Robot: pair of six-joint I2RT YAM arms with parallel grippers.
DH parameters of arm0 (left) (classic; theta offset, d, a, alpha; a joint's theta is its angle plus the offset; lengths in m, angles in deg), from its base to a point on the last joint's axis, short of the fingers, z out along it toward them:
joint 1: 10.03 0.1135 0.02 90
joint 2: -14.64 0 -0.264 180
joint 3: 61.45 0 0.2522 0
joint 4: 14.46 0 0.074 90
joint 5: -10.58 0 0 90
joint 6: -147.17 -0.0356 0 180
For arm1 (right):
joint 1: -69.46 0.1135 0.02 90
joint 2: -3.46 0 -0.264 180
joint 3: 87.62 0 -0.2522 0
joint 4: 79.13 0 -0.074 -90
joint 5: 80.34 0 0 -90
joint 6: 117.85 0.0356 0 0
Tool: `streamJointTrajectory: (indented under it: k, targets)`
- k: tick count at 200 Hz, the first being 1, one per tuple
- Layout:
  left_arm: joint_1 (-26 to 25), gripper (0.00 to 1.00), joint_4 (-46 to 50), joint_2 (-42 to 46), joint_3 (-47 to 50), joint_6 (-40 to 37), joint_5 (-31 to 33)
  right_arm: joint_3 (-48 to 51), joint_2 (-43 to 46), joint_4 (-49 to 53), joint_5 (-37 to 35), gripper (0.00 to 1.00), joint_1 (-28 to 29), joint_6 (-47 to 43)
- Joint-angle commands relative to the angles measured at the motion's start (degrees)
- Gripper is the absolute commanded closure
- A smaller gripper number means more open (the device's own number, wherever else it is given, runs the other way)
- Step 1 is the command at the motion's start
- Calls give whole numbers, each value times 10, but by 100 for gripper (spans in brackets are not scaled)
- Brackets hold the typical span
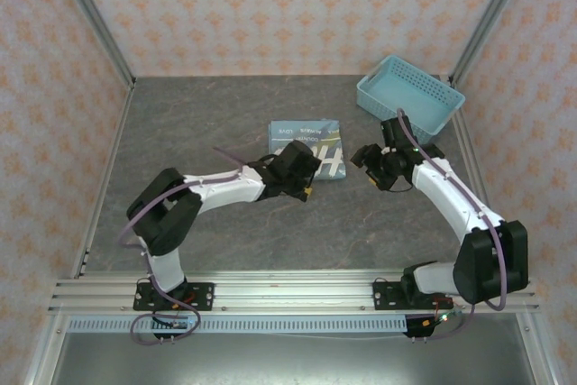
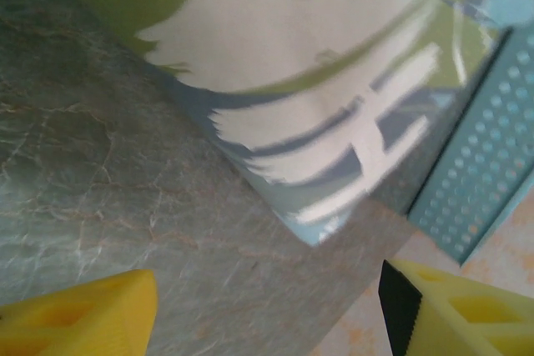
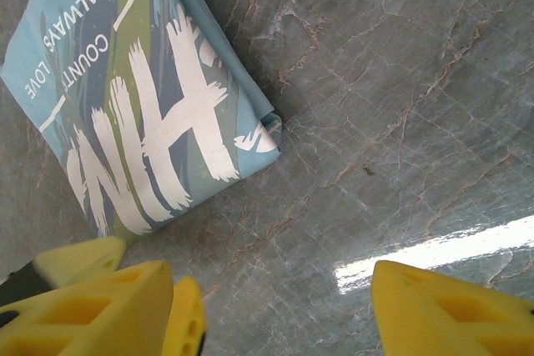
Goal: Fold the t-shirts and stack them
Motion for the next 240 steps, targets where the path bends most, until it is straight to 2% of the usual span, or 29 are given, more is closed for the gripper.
streamJointTrajectory:
  k: [1, 43, 73, 109, 138, 151, 169, 208, 240]
  targets:
    - [-3, 28, -23, -34, -21, 111, 57, -20, 13, 18, 0, 36, 1, -16]
    - [-6, 31, -69, -100, -51, 167, 97, -12, 13, 17, 14, 37, 1, -16]
    - [-6, 39, -80, -130, -68, 187, 106, -9, 13, 21, 18, 37, 1, -20]
    - [6, 58, -87, -155, -83, 195, 125, -13, 12, 27, 21, 37, -1, -23]
    - [28, 83, -104, -168, -91, 183, 127, -17, 9, 30, 19, 37, -3, -25]
    - [47, 89, -90, -165, -92, 162, 123, -18, 8, 30, 19, 37, -3, -23]
    - [79, 94, -65, -147, -81, 120, 123, -19, 8, 28, 19, 38, -3, -22]
    - [178, 95, -53, -112, -46, 7, 90, -15, 7, 24, 17, 38, -3, -14]
    - [282, 95, 15, -100, -62, -151, 19, -10, 3, 13, 18, 38, -3, -3]
